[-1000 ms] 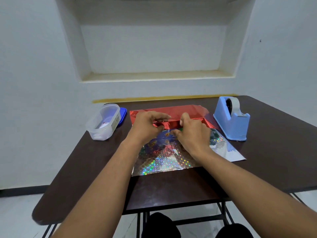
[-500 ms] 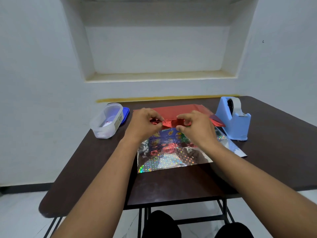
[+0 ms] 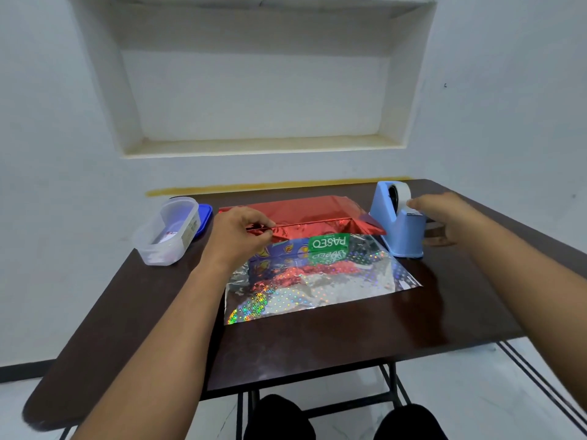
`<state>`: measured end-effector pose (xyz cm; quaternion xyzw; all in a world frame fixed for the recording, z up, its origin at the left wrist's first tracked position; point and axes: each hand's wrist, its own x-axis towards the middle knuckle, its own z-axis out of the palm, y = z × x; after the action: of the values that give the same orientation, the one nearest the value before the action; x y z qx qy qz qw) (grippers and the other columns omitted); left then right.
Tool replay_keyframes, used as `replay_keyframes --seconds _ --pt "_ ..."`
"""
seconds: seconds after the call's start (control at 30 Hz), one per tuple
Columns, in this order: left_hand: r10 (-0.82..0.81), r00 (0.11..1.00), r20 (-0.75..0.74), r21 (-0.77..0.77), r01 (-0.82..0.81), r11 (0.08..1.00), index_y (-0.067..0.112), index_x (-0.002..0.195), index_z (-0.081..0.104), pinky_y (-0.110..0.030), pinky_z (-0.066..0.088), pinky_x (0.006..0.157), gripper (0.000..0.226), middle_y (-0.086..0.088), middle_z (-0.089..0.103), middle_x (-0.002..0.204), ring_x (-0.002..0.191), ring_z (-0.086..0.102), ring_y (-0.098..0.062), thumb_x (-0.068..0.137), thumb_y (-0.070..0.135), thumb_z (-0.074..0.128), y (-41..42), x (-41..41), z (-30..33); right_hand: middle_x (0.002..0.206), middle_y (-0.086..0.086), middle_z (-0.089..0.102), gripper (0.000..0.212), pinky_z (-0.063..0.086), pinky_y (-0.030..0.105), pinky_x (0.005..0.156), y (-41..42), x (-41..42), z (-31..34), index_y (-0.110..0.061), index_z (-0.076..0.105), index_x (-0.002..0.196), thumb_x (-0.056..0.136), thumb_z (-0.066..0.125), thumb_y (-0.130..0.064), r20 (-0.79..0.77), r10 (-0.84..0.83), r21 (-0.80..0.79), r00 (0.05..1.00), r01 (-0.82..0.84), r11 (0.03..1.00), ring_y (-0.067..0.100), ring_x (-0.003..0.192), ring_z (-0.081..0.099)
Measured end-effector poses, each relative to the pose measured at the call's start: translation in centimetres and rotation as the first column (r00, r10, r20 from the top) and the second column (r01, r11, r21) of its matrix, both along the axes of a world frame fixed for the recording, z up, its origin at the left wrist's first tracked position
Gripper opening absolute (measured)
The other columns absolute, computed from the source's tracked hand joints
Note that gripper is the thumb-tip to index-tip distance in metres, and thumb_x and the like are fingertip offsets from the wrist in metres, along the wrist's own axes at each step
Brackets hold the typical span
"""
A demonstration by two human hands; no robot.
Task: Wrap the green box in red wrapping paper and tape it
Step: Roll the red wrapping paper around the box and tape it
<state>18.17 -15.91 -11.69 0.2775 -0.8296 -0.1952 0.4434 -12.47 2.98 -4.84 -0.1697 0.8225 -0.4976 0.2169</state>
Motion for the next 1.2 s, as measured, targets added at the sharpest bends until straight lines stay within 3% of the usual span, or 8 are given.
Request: replay_keyframes --seconds 0.13,0.33,0.47,0.73,0.87,0.93,1.1,1.2 --pt "-0.002 1.000 -0.007 0.002 0.002 1.000 0.017 0.092 0.083 -0.042 0.063 0.078 0.018 0.003 0.076 0.088 0.082 0.071 -0.011 0.079 0.005 0.084 0.0 0.1 0.0 0.099 0.004 0.052 0.008 0.058 0.052 0.073 -0.4 -0.3 1.5 -0.013 0.062 0.095 0.099 0.065 -0.019 0.135 0.060 0.041 0.989 -0.066 0.997 0.028 0.102 0.056" --pt "-0.002 1.000 0.003 -0.018 0.002 1.000 0.018 0.092 0.083 -0.039 0.063 0.079 0.018 0.004 0.076 0.089 0.084 0.071 -0.009 0.080 0.005 0.084 0.0 0.1 0.0 0.120 -0.002 0.062 0.015 0.047 0.071 0.079 -0.5 -0.4 1.5 -0.013 0.066 0.111 0.099 0.057 -0.010 0.229 0.074 -0.255 0.971 -0.013 0.967 0.017 0.117 0.052" --pt "-0.001 1.000 0.005 -0.001 0.001 1.000 0.020 0.093 0.083 -0.037 0.063 0.079 0.019 0.006 0.076 0.091 0.084 0.071 -0.007 0.079 0.007 0.084 0.0 0.1 -0.1 0.126 0.009 0.065 0.046 0.058 0.051 0.070 0.3 -0.1 -1.7 -0.004 0.061 0.126 0.081 0.070 -0.005 0.198 -0.074 -0.354 0.977 0.142 0.924 0.026 0.097 0.063" --pt "0.004 1.000 0.001 0.015 -0.004 1.000 0.020 0.093 0.083 -0.036 0.063 0.078 0.018 0.006 0.076 0.090 0.083 0.071 -0.006 0.080 0.007 0.084 0.2 0.1 0.0 0.125 0.013 0.060 0.040 0.060 0.041 0.079 0.7 0.1 -3.9 -0.001 0.061 0.119 0.082 0.077 -0.007 0.075 -0.136 -0.293 0.988 0.152 0.944 0.029 0.109 0.063" --pt "0.005 1.000 -0.001 0.026 -0.005 1.000 0.021 0.093 0.083 -0.036 0.064 0.077 0.018 0.008 0.075 0.091 0.083 0.071 -0.006 0.081 0.008 0.084 0.2 0.1 -0.1 0.111 0.014 0.060 0.019 0.063 0.048 0.081 0.8 0.4 -3.3 -0.002 0.061 0.088 0.082 0.077 -0.011 -0.088 -0.154 -0.200 0.984 0.134 0.971 0.032 0.103 0.066" --pt "0.008 1.000 0.004 0.021 -0.008 1.000 0.023 0.092 0.083 -0.035 0.064 0.077 0.018 0.009 0.075 0.091 0.083 0.071 -0.005 0.081 0.009 0.084 0.1 0.2 -0.1 0.102 0.015 0.057 0.028 0.063 0.050 0.082 0.9 0.6 -3.0 -0.005 0.053 0.072 0.084 0.077 -0.012 -0.125 -0.140 -0.176 0.982 0.118 0.977 0.033 0.102 0.067" --pt "0.011 1.000 0.010 0.016 -0.011 1.000 0.022 0.093 0.083 -0.036 0.064 0.078 0.017 0.008 0.076 0.091 0.084 0.070 -0.005 0.081 0.009 0.083 0.1 0.2 -0.1 0.087 0.013 0.054 0.034 0.063 0.051 0.080 1.1 0.7 -2.7 -0.006 0.048 0.065 0.084 0.075 -0.011 -0.223 -0.114 -0.096 0.968 0.094 0.991 0.034 0.090 0.069" --pt "0.007 1.000 0.001 0.024 -0.007 1.000 0.022 0.092 0.083 -0.036 0.064 0.077 0.017 0.009 0.075 0.089 0.082 0.071 -0.005 0.081 0.009 0.083 0.2 0.2 0.0 0.068 0.009 0.048 0.030 0.060 0.039 0.061 1.4 1.0 -2.2 -0.007 0.046 0.062 0.081 0.070 -0.009 -0.343 -0.075 0.013 0.936 0.084 0.996 0.030 0.065 0.057"
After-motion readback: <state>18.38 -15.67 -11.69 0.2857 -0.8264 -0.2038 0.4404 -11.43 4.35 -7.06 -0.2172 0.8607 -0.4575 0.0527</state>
